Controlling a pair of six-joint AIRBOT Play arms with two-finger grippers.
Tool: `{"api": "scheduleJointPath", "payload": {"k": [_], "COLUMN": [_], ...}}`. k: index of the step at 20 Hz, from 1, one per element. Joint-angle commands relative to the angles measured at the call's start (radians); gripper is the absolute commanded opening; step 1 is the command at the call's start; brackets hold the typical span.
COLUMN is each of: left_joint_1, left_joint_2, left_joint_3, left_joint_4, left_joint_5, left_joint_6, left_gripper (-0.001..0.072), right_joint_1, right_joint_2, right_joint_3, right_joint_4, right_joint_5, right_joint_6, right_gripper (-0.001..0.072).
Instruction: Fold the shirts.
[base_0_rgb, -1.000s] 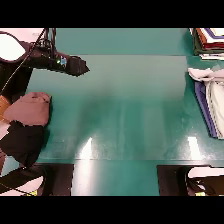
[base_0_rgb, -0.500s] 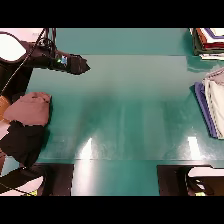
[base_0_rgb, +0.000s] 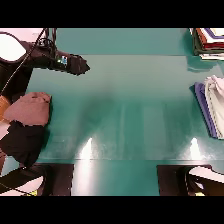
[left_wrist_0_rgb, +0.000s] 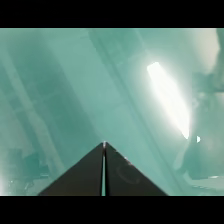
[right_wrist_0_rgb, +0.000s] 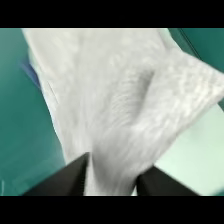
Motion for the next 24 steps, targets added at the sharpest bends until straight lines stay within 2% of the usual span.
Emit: {"api": "scheduleJointPath", "payload": {"k": [1,2,5,8,12,16,17,18,19,24], "left_joint_1": [0.000,0.000,0.000,0.000,0.000,0.000,0.000,0.000,0.000,0.000], "left_joint_2": [0.000,0.000,0.000,0.000,0.000,0.000,0.000,0.000,0.000,0.000], "left_joint_3": [0.000,0.000,0.000,0.000,0.000,0.000,0.000,0.000,0.000,0.000], "left_joint_4": [0.000,0.000,0.000,0.000,-0.001,-0.001,-0.001,-0.001,-0.001,-0.001], "left_joint_5": [-0.005,-0.010,-0.026,-0.009,0.015,0.045,0.050,0.058,0.066,0.099], "left_joint_6": [0.021,0.021,0.021,0.020,0.018,0.018,0.018,0.018,0.018,0.018], "left_gripper": [0.0020,0.0020,0.0020,0.0020,0.0020,0.0020,0.0020,0.0020,0.0020,0.0020], "right_joint_1": [-0.100,-0.127,-0.196,-0.147,0.152,0.551,0.637,0.721,0.788,0.957], "right_joint_2": [0.092,0.107,0.144,0.169,0.182,0.181,0.181,0.181,0.181,0.181], "right_joint_3": [-0.185,-0.219,-0.274,-0.282,-0.281,-0.281,-0.281,-0.281,-0.281,-0.281], "right_joint_4": [-0.097,-0.112,-0.109,0.035,0.234,0.234,0.221,0.219,0.219,0.219], "right_joint_5": [0.013,0.011,0.010,0.001,-0.003,-0.058,-0.086,-0.104,-0.118,-0.166], "right_joint_6": [-0.002,-0.002,-0.002,-0.002,-0.002,-0.002,-0.002,-0.003,-0.011,-0.033], "right_gripper": [0.0434,0.0466,0.0466,0.0464,0.0453,0.0436,0.0314,0.0139,0.0017,0.0018]}}
